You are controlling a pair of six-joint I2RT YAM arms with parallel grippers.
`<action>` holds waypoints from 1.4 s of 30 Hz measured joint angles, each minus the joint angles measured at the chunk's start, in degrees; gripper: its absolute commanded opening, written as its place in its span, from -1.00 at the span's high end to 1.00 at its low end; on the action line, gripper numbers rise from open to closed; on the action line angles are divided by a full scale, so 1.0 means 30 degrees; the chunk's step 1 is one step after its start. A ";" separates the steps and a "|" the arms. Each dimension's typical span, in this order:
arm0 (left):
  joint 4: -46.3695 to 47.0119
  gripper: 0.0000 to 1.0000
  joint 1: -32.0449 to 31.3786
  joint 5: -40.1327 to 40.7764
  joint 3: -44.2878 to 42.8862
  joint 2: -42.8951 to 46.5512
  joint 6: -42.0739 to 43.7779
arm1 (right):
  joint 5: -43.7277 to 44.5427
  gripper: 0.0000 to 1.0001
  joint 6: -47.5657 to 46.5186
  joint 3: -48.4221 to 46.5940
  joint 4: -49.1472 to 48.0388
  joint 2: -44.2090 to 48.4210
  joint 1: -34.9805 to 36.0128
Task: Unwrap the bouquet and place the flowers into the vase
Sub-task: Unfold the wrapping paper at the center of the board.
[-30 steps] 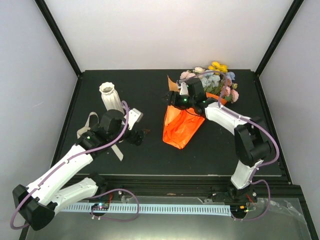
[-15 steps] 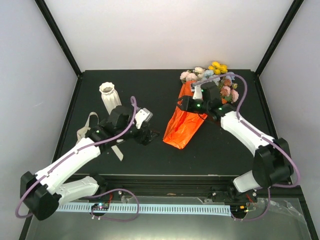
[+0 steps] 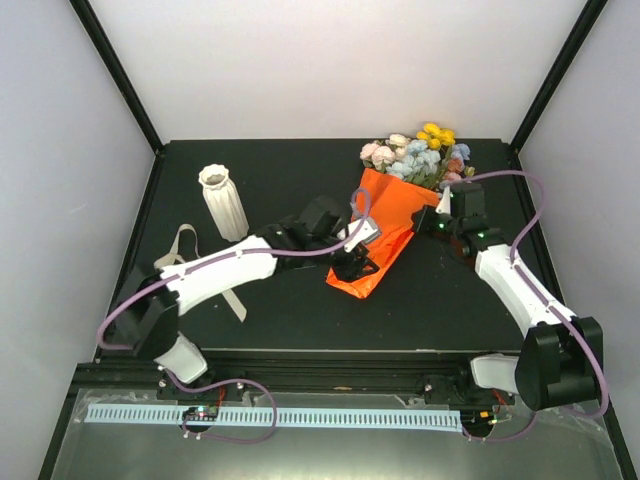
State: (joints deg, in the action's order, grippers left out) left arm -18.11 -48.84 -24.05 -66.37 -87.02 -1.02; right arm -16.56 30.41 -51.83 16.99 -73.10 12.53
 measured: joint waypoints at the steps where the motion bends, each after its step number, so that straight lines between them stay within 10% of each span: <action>1: -0.0102 -0.02 -0.0175 0.0080 -0.0401 -0.0714 0.0248 | 0.0102 0.98 0.0029 0.0306 0.0015 0.0058 -0.0328; 16: -0.0860 0.59 -0.1749 0.4707 -0.3155 -0.6579 0.4036 | 0.0546 0.98 0.0321 0.2783 -0.0364 0.1661 -0.1982; 27: -0.1443 0.66 -0.0080 1.4681 -0.3971 -0.7242 0.3978 | -0.0262 0.95 0.0867 0.3672 -0.0976 0.2062 -0.1974; 36: -0.2754 0.52 0.2550 1.5708 -0.4663 -0.8153 0.1180 | -0.1166 -0.18 0.2820 0.5151 -0.2783 0.0670 -0.1668; 42: -0.3774 0.48 0.2674 1.5533 -0.5319 -0.9814 -0.0015 | -0.1705 -0.23 0.3344 0.5421 -0.4962 -0.2674 -0.1610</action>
State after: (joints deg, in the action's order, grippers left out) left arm -29.43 -40.82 22.55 -82.32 -116.46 -1.06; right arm -21.67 40.45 -35.57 2.11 -81.12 7.70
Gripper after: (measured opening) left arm 0.245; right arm 0.618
